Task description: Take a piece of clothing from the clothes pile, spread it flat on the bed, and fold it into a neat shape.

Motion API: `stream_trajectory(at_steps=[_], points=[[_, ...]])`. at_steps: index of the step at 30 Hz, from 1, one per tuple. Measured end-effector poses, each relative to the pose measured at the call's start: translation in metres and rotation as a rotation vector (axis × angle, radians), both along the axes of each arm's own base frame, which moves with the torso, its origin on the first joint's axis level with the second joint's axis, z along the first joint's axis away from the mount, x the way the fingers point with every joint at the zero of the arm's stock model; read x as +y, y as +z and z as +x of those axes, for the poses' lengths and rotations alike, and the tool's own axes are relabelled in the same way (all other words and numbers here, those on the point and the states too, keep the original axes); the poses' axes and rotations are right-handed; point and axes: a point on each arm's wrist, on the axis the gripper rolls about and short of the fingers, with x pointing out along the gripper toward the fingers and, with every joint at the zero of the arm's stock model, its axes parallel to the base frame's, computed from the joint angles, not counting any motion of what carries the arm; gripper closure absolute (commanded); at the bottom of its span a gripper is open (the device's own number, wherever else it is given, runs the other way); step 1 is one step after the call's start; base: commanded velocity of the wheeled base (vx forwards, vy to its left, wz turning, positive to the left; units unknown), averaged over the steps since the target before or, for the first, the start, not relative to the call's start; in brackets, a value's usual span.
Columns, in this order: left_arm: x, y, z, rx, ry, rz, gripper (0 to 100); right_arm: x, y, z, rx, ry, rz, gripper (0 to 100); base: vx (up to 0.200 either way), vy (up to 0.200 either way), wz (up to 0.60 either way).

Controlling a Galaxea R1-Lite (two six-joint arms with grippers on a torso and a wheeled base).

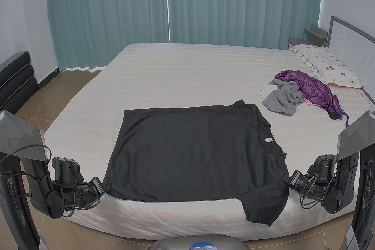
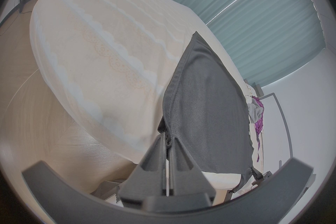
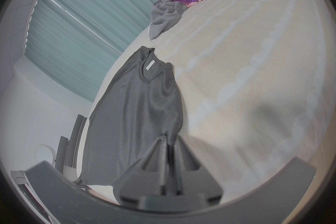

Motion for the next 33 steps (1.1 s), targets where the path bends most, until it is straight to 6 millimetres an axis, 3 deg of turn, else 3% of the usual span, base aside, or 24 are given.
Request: stream_trajectory(at_steps=[21,22,33], points=[[0.0,0.0,0.0,-0.002,0.0,0.0,100,-0.007,0.009,0.023,-0.112,-0.04,0.017,100,0.0,0.0,0.0],[0.0,0.0,0.0,-0.002,0.0,0.0,100,-0.008,0.008,0.024,-0.112,-0.042,0.018,0,0.0,0.0,0.0],[0.0,0.0,0.001,-0.002,0.001,0.0,100,-0.014,0.008,0.022,-0.102,-0.045,0.039,0,0.0,0.0,0.0]])
